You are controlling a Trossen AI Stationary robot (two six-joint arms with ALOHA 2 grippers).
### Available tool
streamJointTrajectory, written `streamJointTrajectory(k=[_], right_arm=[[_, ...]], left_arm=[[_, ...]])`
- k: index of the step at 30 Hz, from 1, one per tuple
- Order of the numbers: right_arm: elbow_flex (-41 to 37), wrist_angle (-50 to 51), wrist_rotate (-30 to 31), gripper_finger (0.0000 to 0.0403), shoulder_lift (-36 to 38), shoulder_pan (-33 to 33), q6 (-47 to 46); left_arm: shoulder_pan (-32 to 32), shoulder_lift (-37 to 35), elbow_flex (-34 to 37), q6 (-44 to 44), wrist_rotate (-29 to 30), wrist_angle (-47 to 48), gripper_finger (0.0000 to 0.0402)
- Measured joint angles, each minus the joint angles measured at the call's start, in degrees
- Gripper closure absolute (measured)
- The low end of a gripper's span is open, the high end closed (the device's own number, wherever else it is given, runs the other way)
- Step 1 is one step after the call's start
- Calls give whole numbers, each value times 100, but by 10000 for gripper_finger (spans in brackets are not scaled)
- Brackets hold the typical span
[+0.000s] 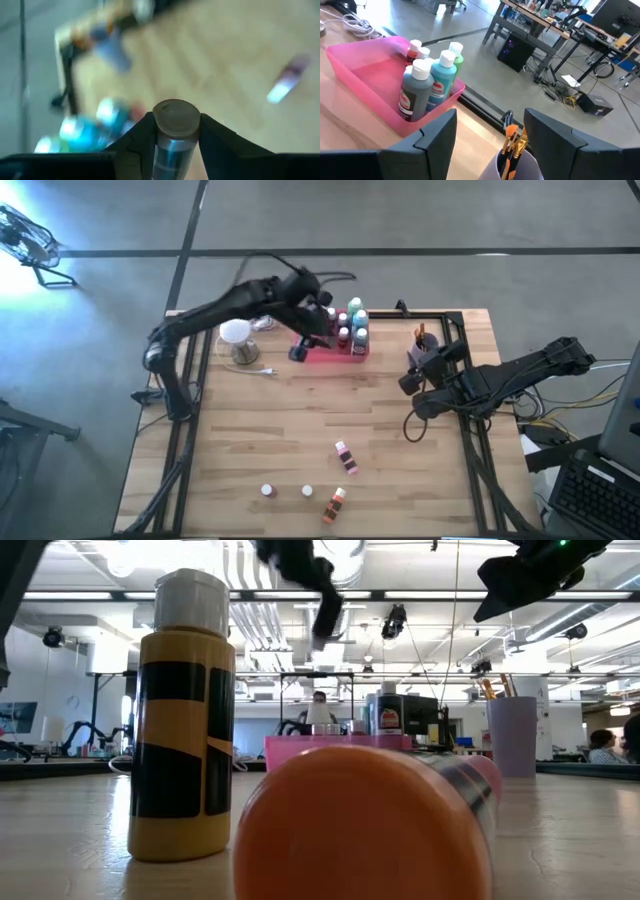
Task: Pick & Place Paint Supplies
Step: Put the dark brown black paint bottle into the pink bin
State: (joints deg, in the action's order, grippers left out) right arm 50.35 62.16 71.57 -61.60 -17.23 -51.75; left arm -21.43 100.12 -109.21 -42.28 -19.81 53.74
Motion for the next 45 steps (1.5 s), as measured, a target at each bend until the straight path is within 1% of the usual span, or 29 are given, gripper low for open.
streamJointTrajectory(k=[3,5,9,11,13,15,17,20,22,24,25,26,28,30,33,36,45], right_arm=[[0,-218,0,179,0,0,270],[0,-483,-3,179,0,-2,559],[-31,-1262,-171,174,0,-18,1436],[-117,-1774,-278,171,1,-42,1994],[-189,-2297,-436,167,0,-46,2572],[-257,-2871,-591,163,0,-52,3140],[-344,-3457,-815,161,0,-61,3729],[-540,-4613,-1367,162,0,-62,4688],[-672,-5555,-1979,168,0,-61,5362],[-791,-6456,-2804,175,0,-61,5917],[-861,-6914,-3233,179,-1,-61,6131],[-930,-7320,-3604,182,-2,-64,6318],[-1053,-7993,-4187,188,-2,-66,6561],[-1156,-8524,-4457,193,-7,-60,6679],[-1259,-9053,-4466,198,-82,4,6722],[-1287,-9410,-4476,202,-243,116,6689],[-1145,-9753,-4524,215,-788,175,6479]], left_arm=[[-33,-395,169,458,-1048,-457,275],[-31,-668,433,715,-1540,-972,275],[-26,-1175,1280,1159,-1987,-2404,276],[-26,-1395,1865,1440,-2267,-3373,276],[-26,-1619,2537,1715,-2389,-4471,276],[-26,-1842,3279,1979,-2421,-5656,276],[-26,-2003,4085,2338,-2423,-7050,276],[-28,-2079,5256,3133,-2410,-9664,276],[-31,-2017,5960,3718,-2273,-11631,276],[-24,-1864,6541,4091,-1816,-13366,276],[-14,-1763,6803,4211,-1558,-14061,276],[17,-1702,6993,4223,-1352,-14318,276],[67,-1681,7193,4179,-961,-14228,276],[115,-1592,7251,4164,-899,-14268,276],[163,-1505,7207,4109,-944,-14267,276],[223,-1423,6975,4124,-1138,-14273,276],[501,-1103,6276,4237,-1527,-14285,276]])
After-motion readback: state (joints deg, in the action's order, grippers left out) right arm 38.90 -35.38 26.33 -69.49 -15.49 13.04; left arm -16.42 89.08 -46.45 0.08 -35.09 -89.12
